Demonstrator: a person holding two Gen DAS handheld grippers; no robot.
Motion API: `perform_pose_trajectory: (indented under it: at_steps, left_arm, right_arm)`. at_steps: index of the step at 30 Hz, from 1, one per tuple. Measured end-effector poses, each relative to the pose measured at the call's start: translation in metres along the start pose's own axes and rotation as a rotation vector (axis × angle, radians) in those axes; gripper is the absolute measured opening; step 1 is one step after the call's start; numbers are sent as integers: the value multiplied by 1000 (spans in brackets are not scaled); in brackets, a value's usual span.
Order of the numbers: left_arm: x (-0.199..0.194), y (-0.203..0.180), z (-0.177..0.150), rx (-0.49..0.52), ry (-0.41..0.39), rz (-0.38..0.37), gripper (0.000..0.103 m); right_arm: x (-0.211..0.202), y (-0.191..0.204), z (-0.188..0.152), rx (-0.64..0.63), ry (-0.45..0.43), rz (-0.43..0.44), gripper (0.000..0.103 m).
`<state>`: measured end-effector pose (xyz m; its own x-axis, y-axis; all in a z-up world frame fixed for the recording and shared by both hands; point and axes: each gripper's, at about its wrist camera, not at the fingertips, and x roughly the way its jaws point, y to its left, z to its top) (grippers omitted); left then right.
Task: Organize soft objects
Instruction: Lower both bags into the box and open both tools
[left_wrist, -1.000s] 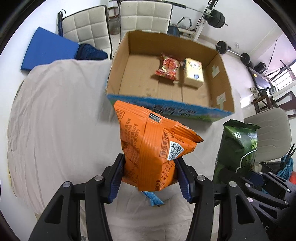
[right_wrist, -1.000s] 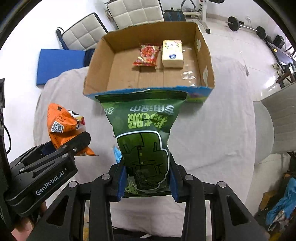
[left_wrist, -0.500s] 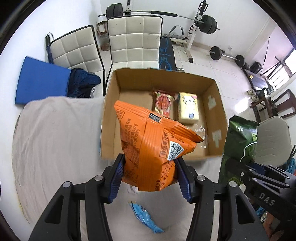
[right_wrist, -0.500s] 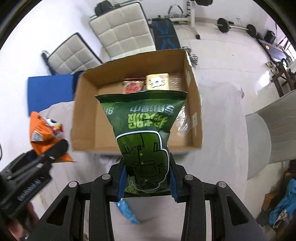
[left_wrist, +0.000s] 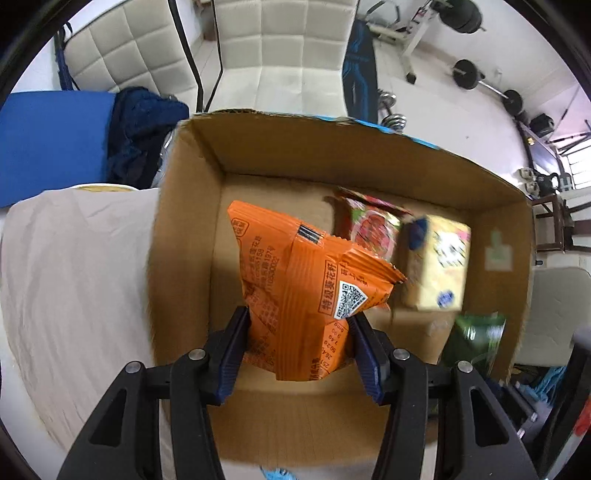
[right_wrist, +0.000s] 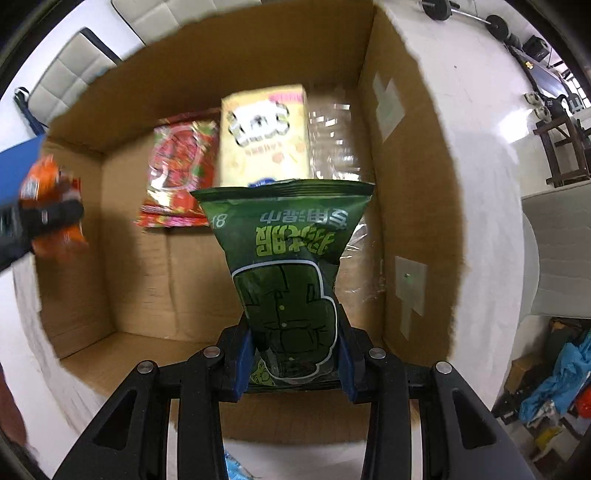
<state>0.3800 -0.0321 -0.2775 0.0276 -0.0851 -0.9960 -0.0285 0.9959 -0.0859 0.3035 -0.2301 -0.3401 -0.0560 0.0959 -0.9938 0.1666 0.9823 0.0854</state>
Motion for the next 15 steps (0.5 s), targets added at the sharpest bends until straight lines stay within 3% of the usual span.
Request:
perform_pose_trajectory:
  at_steps: [8, 10, 11, 15]
  left_arm:
    - [40, -4, 36, 6, 68, 37, 52]
    - [47, -3, 40, -4, 90, 37, 52]
    - [48, -2, 42, -8, 93, 36, 52]
    - [45, 0, 44, -12, 83, 34, 59]
  right_arm:
    - [40, 2, 11, -15, 109, -1, 43]
    - [42, 3, 13, -18, 114, 6, 54]
    - [42, 2, 14, -16, 112, 6, 65]
    - [34, 7, 17, -22, 88, 1, 68]
